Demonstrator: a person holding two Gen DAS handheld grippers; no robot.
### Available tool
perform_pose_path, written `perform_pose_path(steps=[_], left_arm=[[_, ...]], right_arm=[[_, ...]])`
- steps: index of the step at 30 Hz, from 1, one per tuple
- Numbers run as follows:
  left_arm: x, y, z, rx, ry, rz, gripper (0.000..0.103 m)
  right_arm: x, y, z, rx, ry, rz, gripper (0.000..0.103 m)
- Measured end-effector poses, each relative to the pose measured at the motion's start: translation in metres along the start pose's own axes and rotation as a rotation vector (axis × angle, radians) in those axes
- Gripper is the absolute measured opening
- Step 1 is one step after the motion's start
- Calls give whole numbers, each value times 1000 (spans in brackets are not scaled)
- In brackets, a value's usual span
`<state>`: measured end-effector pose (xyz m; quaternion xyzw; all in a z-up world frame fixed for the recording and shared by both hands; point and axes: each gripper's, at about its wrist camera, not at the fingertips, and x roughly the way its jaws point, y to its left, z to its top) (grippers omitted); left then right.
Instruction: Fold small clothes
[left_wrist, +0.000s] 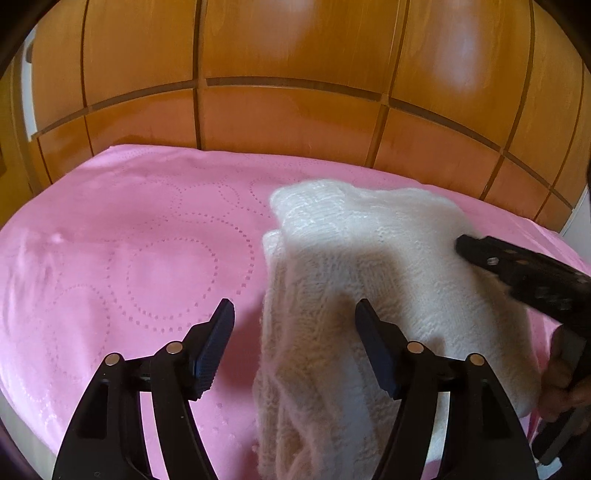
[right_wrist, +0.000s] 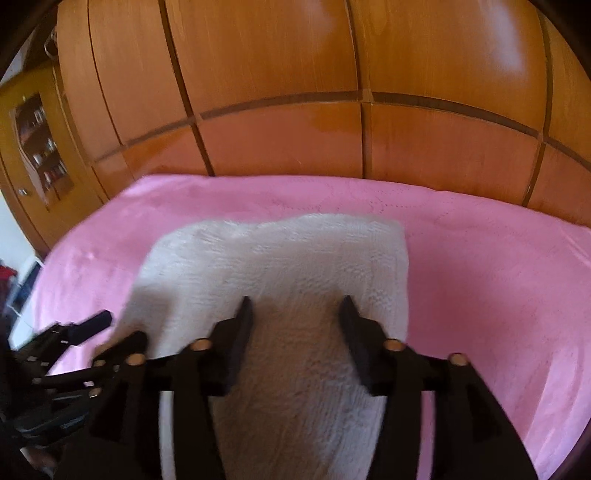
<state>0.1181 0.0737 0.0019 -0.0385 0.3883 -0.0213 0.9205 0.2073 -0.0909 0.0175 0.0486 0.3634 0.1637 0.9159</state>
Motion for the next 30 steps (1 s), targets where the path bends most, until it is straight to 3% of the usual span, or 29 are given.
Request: perform_pose_path(steps=[6, 9, 13, 21, 23, 26, 28, 30], left_arm=[[-2, 3, -5, -9, 5, 0, 67], [-2, 5, -6, -17, 12, -4, 67], [2, 10, -11, -28, 16, 6, 77], [13, 36, -17, -141, 56, -38, 79], [13, 41, -17, -179, 74, -64, 79], [4, 45, -16, -271, 96, -205, 80], [0, 41, -15, -289, 97, -256, 86], [-1, 31, -12, -251, 87, -237, 86]], right_arm=[[-33, -2, -18, -2, -24, 12, 52], [-45, -3, -35, 0, -9, 19, 42], [-47, -1, -63, 5, 24, 17, 42], [-32, 13, -78, 39, 50, -21, 44], [-31, 14, -80, 39, 49, -30, 44], [-30, 13, -81, 55, 45, -24, 44], [-32, 9, -80, 56, 46, 1, 49], [-35, -1, -77, 65, 52, 76, 72]])
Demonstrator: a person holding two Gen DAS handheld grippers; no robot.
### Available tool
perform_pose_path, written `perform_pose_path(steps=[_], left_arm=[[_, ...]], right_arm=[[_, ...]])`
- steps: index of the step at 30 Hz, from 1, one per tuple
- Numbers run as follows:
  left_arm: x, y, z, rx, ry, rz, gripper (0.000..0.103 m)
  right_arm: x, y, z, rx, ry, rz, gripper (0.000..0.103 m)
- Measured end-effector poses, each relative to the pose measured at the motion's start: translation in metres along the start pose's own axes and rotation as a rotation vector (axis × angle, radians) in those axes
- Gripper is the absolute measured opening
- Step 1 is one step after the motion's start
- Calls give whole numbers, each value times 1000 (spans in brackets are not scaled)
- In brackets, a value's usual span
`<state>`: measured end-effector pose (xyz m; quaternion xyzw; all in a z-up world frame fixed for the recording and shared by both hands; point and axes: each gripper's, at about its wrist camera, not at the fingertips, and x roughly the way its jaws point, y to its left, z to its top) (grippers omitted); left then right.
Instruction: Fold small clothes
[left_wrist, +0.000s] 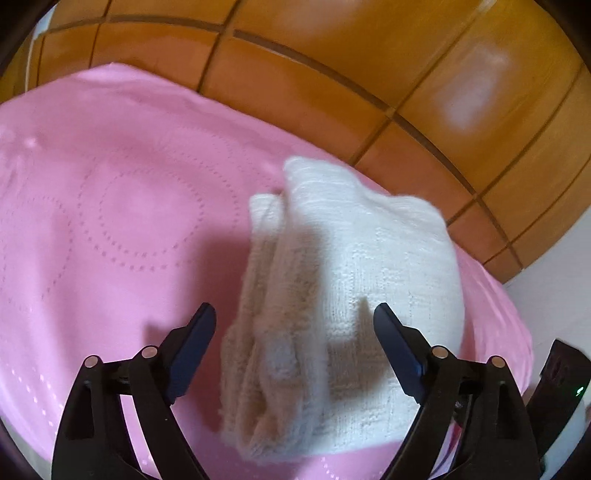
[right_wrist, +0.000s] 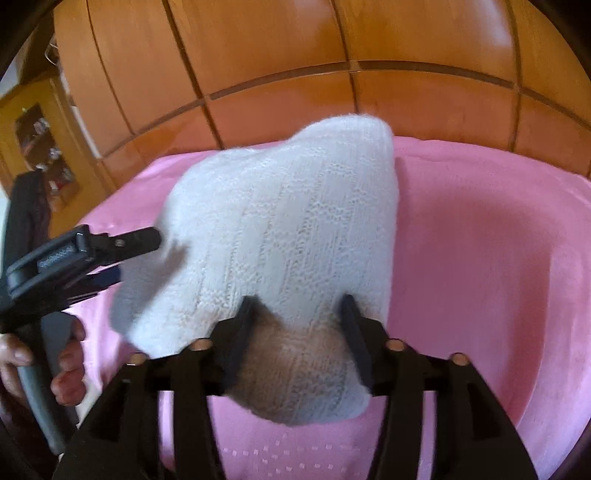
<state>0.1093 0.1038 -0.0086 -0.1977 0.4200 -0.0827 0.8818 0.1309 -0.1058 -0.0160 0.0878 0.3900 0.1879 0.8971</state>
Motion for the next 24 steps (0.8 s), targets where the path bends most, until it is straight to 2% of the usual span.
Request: perform_pose_path(steps=[1, 2, 3, 5, 7, 9, 12, 16, 18, 19, 20, 21, 22, 23, 24], left_arm=[[3, -4, 0, 28, -3, 31, 86], [7, -7, 0, 57, -7, 63, 86], [13, -8, 0, 86, -3, 74, 86], [21, -2, 1, 82, 14, 58, 85], [29, 10, 2, 39, 39, 4, 85], [33, 21, 3, 9, 56, -43, 85], [35, 28, 5, 24, 63, -72, 87], [39, 33, 8, 55, 77, -104, 91], [40, 37, 8, 45, 80, -129, 90], [41, 39, 8, 45, 77, -139, 86], [40, 39, 6, 46, 74, -156, 79], [40, 40, 5, 39, 83, -211, 61], [39, 41, 4, 22, 90, -260, 53], [37, 41, 3, 16, 82, -273, 52], [36, 39, 3, 26, 79, -286, 47]], right_arm=[[-3, -7, 3, 14, 8, 62, 88], [-6, -12, 5, 29, 14, 102, 97], [-11, -25, 10, 68, 7, 139, 98], [-15, -43, 17, 115, -7, 167, 101], [-12, -70, 28, 199, -10, 213, 101], [2, -94, 38, 285, 12, 273, 101], [34, -116, 52, 357, 66, 365, 101], [77, -119, 69, 358, 146, 455, 101], [86, -107, 74, 311, 166, 479, 99], [90, -100, 76, 290, 181, 474, 93], [94, -93, 78, 268, 190, 457, 85], [95, -86, 78, 248, 193, 439, 82], [93, -84, 79, 235, 185, 422, 74], [86, -81, 80, 217, 168, 401, 67], [78, -79, 80, 204, 154, 387, 64]])
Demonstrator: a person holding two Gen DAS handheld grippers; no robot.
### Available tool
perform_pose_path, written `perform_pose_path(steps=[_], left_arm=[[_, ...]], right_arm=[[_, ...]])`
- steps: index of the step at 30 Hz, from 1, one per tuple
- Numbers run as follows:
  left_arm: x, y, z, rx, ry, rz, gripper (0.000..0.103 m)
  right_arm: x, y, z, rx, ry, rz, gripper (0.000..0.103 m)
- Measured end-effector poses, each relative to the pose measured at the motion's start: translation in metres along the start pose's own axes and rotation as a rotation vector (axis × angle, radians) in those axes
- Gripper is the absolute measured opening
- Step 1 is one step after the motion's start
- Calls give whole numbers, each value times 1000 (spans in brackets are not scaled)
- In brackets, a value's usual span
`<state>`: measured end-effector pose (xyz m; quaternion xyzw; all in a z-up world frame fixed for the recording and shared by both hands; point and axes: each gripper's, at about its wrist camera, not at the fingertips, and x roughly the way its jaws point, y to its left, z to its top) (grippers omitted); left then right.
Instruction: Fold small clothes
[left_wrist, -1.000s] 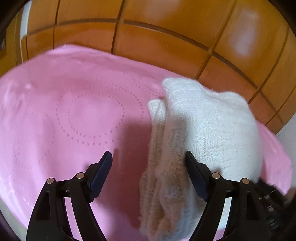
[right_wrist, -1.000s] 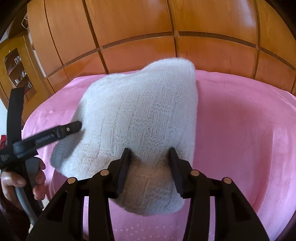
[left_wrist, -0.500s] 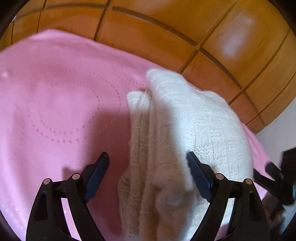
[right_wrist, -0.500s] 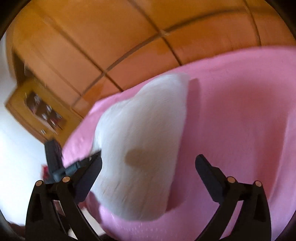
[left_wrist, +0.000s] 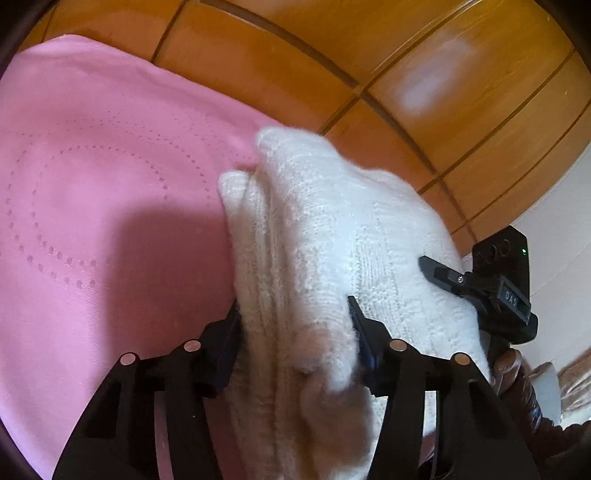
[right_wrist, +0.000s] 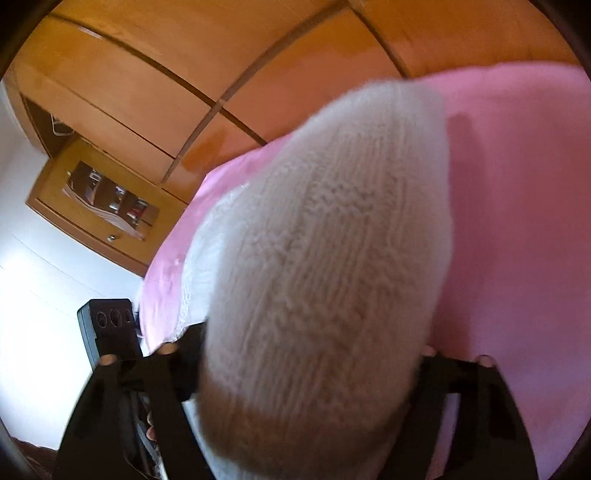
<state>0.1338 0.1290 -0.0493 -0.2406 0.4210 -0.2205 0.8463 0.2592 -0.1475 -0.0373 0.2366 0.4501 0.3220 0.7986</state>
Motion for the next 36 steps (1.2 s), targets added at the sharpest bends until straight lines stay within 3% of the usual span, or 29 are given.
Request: perform_pose_path(steps=[2, 8, 17, 20, 22, 24, 27, 28, 32, 34, 36], left_arm=[[-1, -6, 0, 9, -10, -23, 43], [23, -62, 20, 73, -13, -139, 38], [149, -225, 52, 330, 117, -242, 38], [201, -267, 42, 417, 201, -161, 34], [233, -284, 28, 476, 249, -43, 33], [244, -297, 16, 538, 224, -2, 33], [238, -304, 12, 579, 173, 56, 33], [237, -305, 14, 584, 162, 67, 33], [231, -295, 8, 600, 136, 128, 33], [233, -288, 8, 572, 126, 148, 33], [231, -279, 0, 550, 117, 162, 33]], right_arm=[[-14, 14, -6, -52, -24, -33, 57], [-84, 21, -13, -104, -152, -55, 54], [-231, -82, -20, 43, -378, -223, 54], [-255, -134, -30, 121, -383, -338, 60], [-259, -172, -43, 210, -341, -402, 67], [-263, -197, -59, 305, -322, -382, 73], [-283, -189, -80, 283, -389, -401, 80], [-291, -182, -84, 267, -423, -443, 78], [-310, -136, -90, 150, -517, -611, 34], [-293, -106, -93, 54, -498, -649, 28], [-269, -102, -106, -12, -409, -675, 29]])
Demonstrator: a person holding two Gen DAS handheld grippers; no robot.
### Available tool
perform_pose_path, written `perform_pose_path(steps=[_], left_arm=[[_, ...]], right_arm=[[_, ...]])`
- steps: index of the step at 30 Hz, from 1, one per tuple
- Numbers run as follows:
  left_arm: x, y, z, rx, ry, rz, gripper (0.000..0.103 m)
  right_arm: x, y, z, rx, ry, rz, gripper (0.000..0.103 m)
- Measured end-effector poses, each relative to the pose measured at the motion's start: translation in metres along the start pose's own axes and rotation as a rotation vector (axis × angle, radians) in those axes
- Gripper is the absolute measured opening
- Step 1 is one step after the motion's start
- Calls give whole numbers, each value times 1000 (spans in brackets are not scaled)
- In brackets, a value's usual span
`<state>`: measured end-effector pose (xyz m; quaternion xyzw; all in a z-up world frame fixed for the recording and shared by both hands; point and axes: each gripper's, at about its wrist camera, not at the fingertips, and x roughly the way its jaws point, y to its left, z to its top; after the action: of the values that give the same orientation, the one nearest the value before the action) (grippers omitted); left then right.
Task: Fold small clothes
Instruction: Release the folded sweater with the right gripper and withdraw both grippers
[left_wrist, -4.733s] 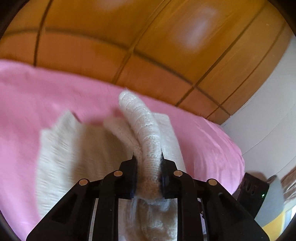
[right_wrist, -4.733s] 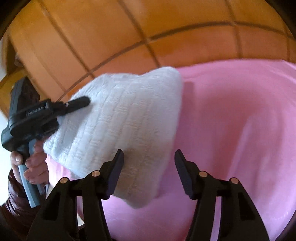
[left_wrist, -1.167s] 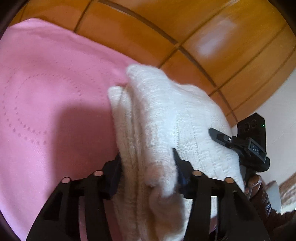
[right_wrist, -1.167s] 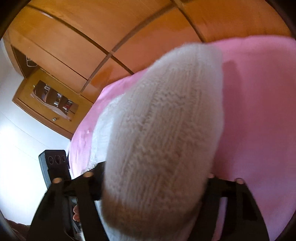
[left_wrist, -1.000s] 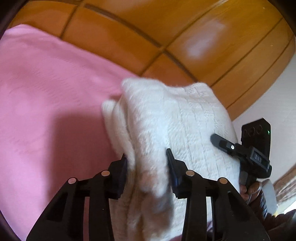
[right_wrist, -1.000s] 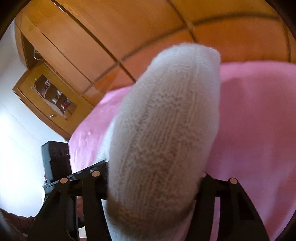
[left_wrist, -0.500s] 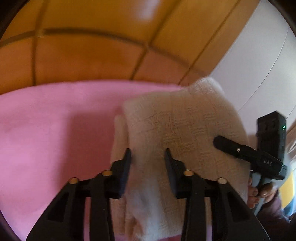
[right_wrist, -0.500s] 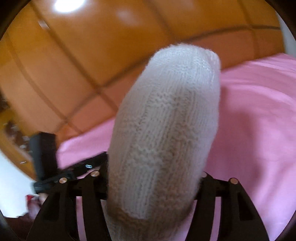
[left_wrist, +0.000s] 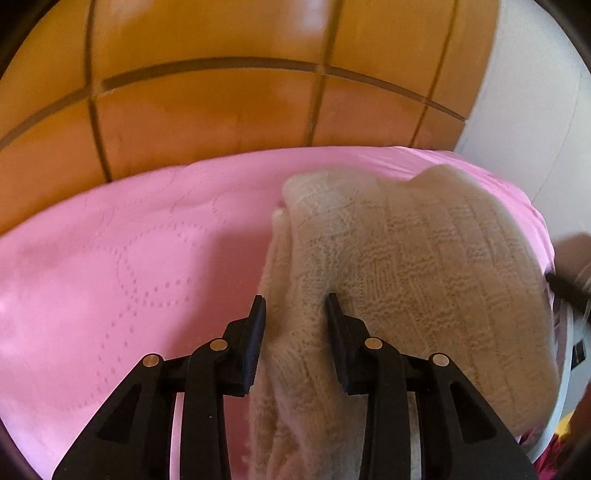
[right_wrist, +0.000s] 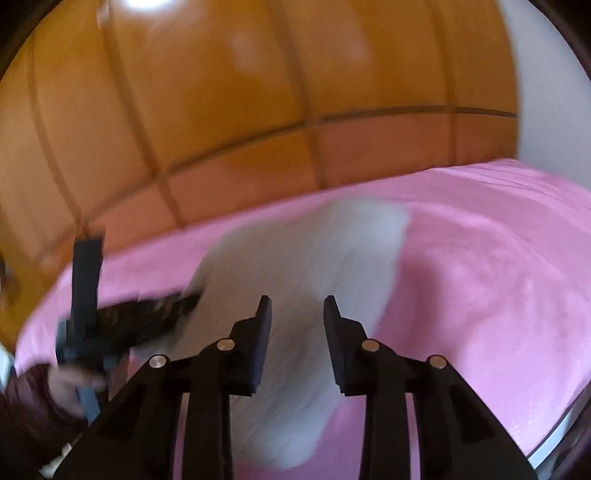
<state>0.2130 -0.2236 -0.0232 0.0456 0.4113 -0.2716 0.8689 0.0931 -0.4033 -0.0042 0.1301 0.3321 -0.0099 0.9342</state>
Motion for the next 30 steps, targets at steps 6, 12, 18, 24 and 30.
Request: perform_pose_path(steps=[6, 12, 18, 24, 30], left_arm=[[0, 3, -1, -32, -8, 61, 50], [-32, 5, -11, -60, -56, 116, 72], [-64, 7, -24, -86, -102, 114, 78], [-95, 5, -36, -89, -154, 126, 80], [-118, 5, -49, -99, -189, 149, 86]], right_arm=[[29, 15, -25, -48, 14, -162, 34], [24, 35, -21, -37, 24, -217, 44], [12, 53, -18, 3, 9, -202, 66], [-2, 76, -17, 15, -17, -233, 78], [-23, 91, -30, 49, -56, -294, 94]])
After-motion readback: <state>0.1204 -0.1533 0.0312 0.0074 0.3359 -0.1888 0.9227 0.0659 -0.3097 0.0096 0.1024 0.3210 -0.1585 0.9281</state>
